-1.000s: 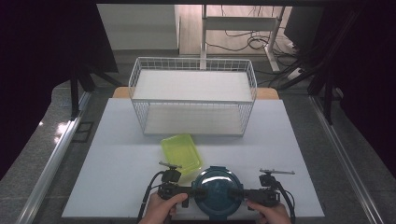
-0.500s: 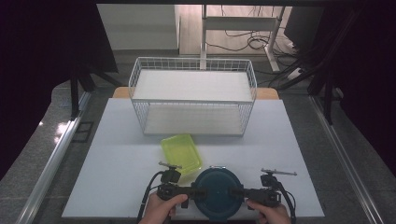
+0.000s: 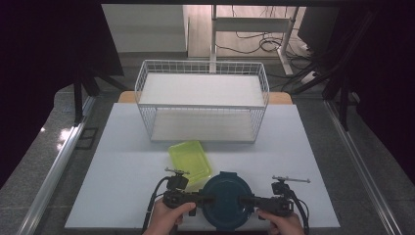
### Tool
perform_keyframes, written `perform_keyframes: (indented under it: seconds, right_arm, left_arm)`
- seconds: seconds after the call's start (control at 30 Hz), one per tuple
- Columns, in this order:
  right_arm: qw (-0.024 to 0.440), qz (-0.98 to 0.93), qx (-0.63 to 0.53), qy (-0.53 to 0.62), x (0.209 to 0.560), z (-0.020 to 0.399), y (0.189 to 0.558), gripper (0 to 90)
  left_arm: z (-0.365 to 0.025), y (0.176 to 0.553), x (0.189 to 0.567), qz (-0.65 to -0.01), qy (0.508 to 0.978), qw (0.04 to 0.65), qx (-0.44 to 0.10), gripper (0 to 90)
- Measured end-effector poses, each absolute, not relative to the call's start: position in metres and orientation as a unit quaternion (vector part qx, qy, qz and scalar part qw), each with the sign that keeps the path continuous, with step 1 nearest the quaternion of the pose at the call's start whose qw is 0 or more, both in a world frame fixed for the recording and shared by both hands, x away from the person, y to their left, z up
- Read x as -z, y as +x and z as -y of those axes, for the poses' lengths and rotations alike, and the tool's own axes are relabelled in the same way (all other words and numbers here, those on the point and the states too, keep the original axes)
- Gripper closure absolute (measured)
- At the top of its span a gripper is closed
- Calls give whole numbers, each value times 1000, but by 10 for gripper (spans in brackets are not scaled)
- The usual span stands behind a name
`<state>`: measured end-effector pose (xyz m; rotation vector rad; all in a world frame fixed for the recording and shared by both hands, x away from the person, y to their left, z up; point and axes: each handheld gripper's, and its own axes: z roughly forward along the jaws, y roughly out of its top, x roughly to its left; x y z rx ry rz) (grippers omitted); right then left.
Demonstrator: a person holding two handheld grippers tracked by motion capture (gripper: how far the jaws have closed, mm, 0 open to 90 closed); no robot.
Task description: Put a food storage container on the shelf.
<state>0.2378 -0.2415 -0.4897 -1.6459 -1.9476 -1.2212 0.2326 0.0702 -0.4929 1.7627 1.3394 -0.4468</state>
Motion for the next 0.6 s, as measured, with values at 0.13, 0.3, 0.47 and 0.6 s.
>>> perform_keyframes:
  seconds: [0.13, 0.3, 0.47, 0.6]
  right_arm:
    - [150, 683, 428, -572, 487, 242, 239, 363]
    - [141, 683, 434, -570, 481, 243, 240, 362]
    - [131, 693, 434, -561, 474, 244, 242, 362]
    - [126, 696, 439, -554, 468, 242, 245, 362]
  left_arm:
    - [-70, 233, 491, -535, 704, 430, 182, 390]
    - [-68, 234, 486, -530, 706, 435, 174, 389]
    - [-68, 235, 482, -528, 707, 437, 174, 390]
    - [-70, 237, 475, -525, 709, 441, 167, 390]
